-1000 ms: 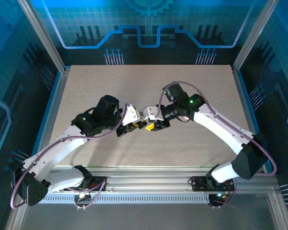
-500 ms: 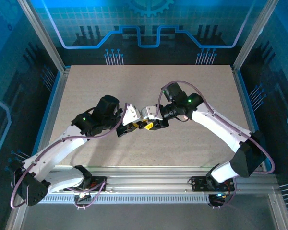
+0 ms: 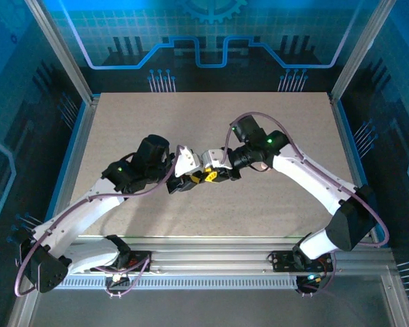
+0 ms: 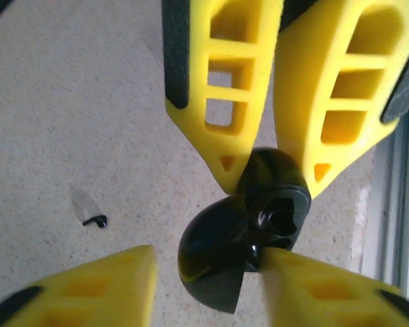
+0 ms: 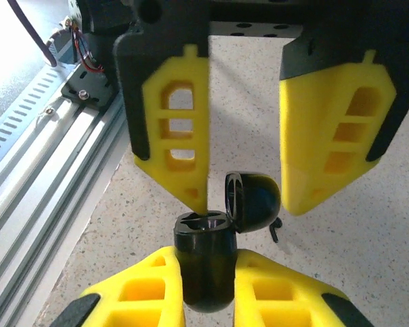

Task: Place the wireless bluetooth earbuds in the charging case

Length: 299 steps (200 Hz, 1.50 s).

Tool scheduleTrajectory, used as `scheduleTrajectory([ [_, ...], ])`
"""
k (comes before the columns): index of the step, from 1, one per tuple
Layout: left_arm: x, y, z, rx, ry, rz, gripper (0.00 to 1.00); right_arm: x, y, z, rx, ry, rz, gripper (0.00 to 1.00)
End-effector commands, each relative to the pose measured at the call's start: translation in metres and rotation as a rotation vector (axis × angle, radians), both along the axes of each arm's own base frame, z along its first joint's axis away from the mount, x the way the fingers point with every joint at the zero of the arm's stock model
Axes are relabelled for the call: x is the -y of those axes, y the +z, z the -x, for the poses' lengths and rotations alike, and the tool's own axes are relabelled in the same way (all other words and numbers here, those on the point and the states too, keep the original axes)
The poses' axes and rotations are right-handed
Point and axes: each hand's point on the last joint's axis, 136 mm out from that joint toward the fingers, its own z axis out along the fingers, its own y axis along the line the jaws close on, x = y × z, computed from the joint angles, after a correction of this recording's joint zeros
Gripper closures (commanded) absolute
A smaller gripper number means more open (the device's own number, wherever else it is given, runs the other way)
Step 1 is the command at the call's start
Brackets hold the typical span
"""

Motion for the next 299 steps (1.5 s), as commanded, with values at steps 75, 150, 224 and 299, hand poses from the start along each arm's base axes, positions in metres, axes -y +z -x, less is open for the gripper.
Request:
scheduleTrajectory([
  [75, 0.015, 0.054, -0.004, 0.221, -0.065, 0.464, 0.39, 0.045, 0.068, -0.02, -0.222, -0.143, -0.403, 0.88],
  [150, 0.027, 0.083, 0.0, 0.286, -0.148, 0.744, 0.47, 0.047, 0.094, -0.011, -0.225, -0.143, -0.481, 0.88],
  [224, 0.033, 0.094, 0.001, 0.295, -0.19, 0.817, 0.51, 0.042, 0.104, -0.013, -0.208, -0.156, -0.509, 0.88],
  [299, 0.033, 0.103, 0.001, 0.301, -0.191, 0.845, 0.53, 0.033, 0.11, -0.018, -0.205, -0.14, -0.531, 0.88],
])
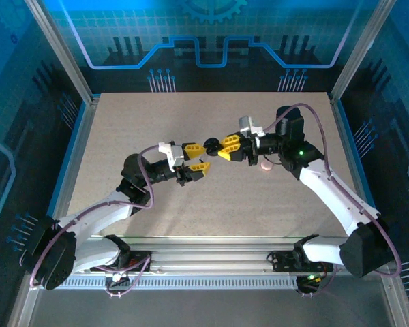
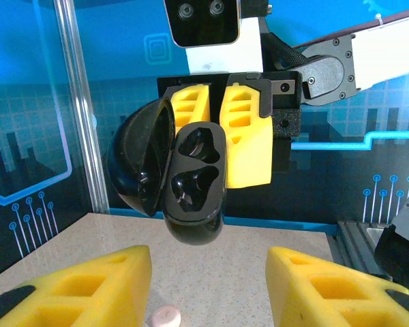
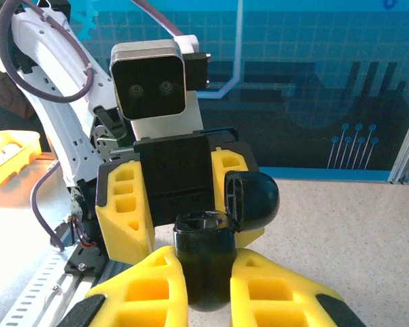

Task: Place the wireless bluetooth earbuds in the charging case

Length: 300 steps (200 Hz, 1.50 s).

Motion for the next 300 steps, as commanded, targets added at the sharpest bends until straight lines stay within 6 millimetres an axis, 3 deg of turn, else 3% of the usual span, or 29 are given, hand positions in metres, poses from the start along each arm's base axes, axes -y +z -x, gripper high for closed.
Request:
scheduleTrajectory([
  [1, 0.001, 0.015, 0.007, 0.041, -0.033, 0.038, 0.53, -0.005, 0.006, 0.002, 0.011, 0.023, -0.018, 0.88],
  [145, 0.005, 0.039, 0.009, 0.062, -0.086, 0.138, 0.66, -0.01, 0.004, 0.003, 0.003, 0.046, -0.028, 0.88],
  [300, 0.011, 0.043, 0.014, 0.065, -0.11, 0.143, 0.87, -0.011, -0.002, 0.004, -0.005, 0.04, -0.019, 0.88],
])
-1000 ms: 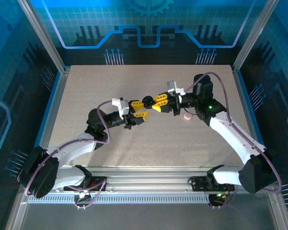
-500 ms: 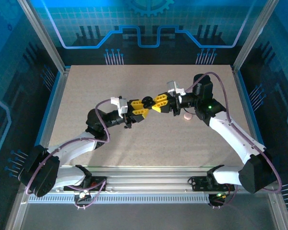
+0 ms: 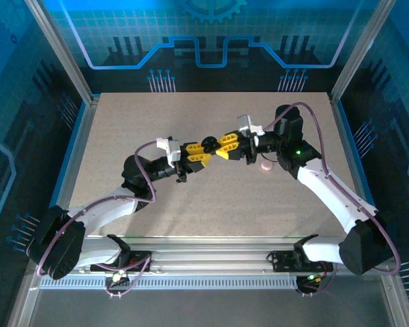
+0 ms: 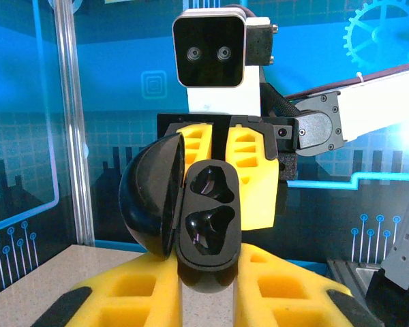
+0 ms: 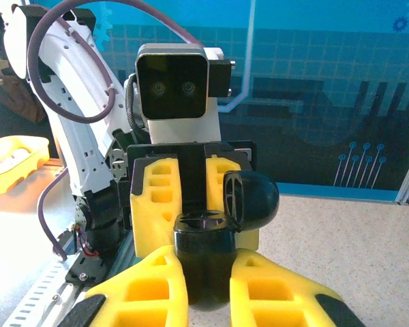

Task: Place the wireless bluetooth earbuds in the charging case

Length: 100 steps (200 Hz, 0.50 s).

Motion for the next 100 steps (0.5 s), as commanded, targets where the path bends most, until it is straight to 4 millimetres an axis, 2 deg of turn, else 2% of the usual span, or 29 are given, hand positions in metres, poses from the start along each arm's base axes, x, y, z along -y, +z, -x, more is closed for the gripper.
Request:
scheduleTrajectory([
  [1, 0.007, 0.023, 0.015, 0.071, -0.056, 0.028, 0.87, -0.004, -0.01, 0.002, -0.025, 0.001, 0.016, 0.88],
  [10, 0.007, 0.02, 0.014, 0.067, -0.051, 0.012, 0.88, -0.004, -0.011, 0.001, -0.028, -0.01, 0.022, 0.85],
  [25, 0.007, 0.012, 0.013, 0.057, -0.034, -0.027, 0.89, 0.0, -0.014, -0.001, -0.027, -0.043, 0.04, 0.74],
  [40, 0.007, 0.001, 0.014, 0.046, -0.019, -0.087, 0.89, 0.006, -0.016, -0.002, -0.011, -0.078, 0.061, 0.7],
  [63, 0.005, -0.012, 0.016, 0.037, -0.002, -0.178, 0.89, 0.016, -0.017, 0.003, 0.015, -0.093, 0.116, 0.68],
  [100, 0.003, -0.019, 0.025, 0.049, -0.01, -0.278, 0.89, 0.022, -0.021, 0.008, 0.031, -0.089, 0.194, 0.66],
])
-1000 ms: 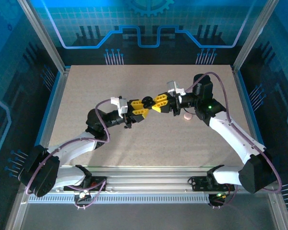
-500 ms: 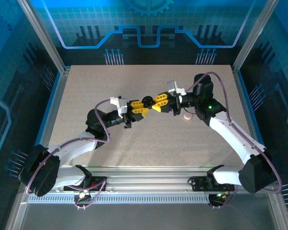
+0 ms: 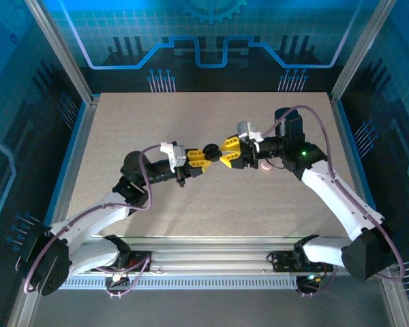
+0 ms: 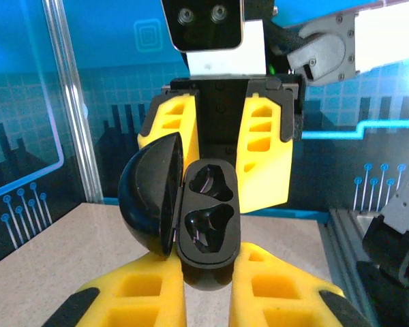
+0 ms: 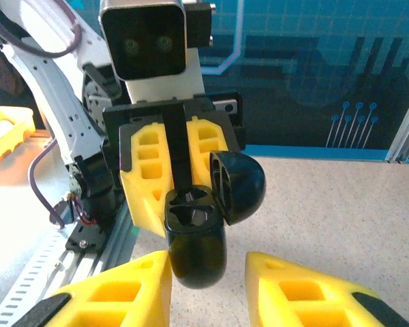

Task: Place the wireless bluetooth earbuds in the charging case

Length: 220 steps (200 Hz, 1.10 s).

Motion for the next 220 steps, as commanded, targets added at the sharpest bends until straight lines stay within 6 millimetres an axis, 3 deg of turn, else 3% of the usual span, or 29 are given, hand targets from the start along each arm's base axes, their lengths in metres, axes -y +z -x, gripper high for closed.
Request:
scheduleTrajectory([
  [1, 0.002, -0.001, 0.015, 0.046, -0.047, -0.089, 0.89, 0.01, -0.002, 0.001, 0.03, -0.026, 0.075, 0.66],
  [93, -0.001, 0.002, 0.014, 0.048, -0.023, -0.094, 0.89, -0.001, -0.01, 0.005, -0.008, 0.03, 0.094, 0.65],
  [146, -0.006, 0.003, 0.004, 0.05, 0.051, -0.085, 0.89, 0.002, -0.016, 0.008, -0.007, 0.024, 0.112, 0.65],
  [220, -0.005, 0.001, 0.006, 0.041, 0.039, -0.088, 0.88, 0.0, -0.014, 0.007, -0.02, 0.027, 0.098, 0.64],
])
